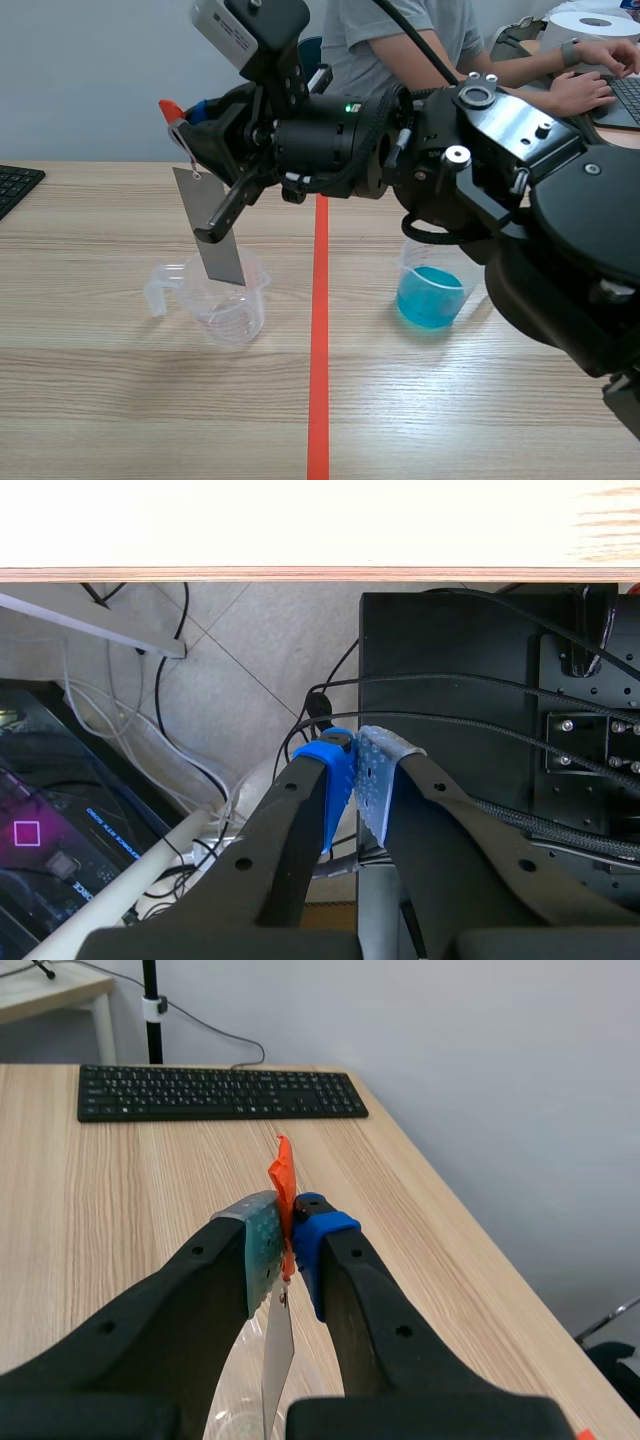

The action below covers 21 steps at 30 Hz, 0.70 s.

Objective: Do the redox reaction experiment.
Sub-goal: 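Put the plate into the left beaker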

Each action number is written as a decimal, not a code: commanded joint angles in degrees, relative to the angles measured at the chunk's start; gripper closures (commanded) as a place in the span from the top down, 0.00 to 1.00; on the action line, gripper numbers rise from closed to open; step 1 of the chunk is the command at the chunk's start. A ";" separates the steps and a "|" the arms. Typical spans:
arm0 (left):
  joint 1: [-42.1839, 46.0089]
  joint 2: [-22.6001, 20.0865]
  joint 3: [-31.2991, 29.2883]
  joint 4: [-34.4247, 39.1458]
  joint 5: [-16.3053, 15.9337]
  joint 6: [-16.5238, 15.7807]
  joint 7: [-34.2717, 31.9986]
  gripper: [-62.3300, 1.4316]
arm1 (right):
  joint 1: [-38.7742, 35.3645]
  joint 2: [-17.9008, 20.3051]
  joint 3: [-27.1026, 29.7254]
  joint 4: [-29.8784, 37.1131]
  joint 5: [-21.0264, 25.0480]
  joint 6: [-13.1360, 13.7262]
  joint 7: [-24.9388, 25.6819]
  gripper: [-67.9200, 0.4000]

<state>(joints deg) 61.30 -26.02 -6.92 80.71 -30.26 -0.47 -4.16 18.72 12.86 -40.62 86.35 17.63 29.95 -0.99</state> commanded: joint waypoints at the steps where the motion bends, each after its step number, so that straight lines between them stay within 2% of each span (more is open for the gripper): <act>1: 0.76 0.11 0.02 0.57 -0.15 -0.11 -0.55 0.08 | 1.44 -0.02 0.46 -0.72 0.24 -0.42 1.95 0.03; 12: 0.76 0.11 0.02 0.57 -0.15 -0.11 -0.57 0.08 | 1.44 -1.36 0.22 -9.94 -7.21 -0.39 10.19 0.03; 18: 0.76 0.13 0.02 0.57 -0.15 -0.11 -0.57 0.08 | 1.42 -1.79 -1.44 -11.26 -9.92 -0.39 11.04 0.03; 19: 0.76 0.13 0.02 0.57 -0.15 -0.11 -0.57 0.08 | 1.42 -1.79 -1.49 -11.26 -9.94 -0.39 11.04 0.05; 21: 0.76 0.13 0.02 0.57 -0.15 -0.11 -0.57 0.08 | 1.42 -1.77 -1.51 -11.26 -9.94 -0.39 11.02 0.14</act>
<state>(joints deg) 61.30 -26.02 -6.92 80.71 -30.26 -0.47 -4.16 18.70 11.07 -42.19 74.11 7.25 29.78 9.17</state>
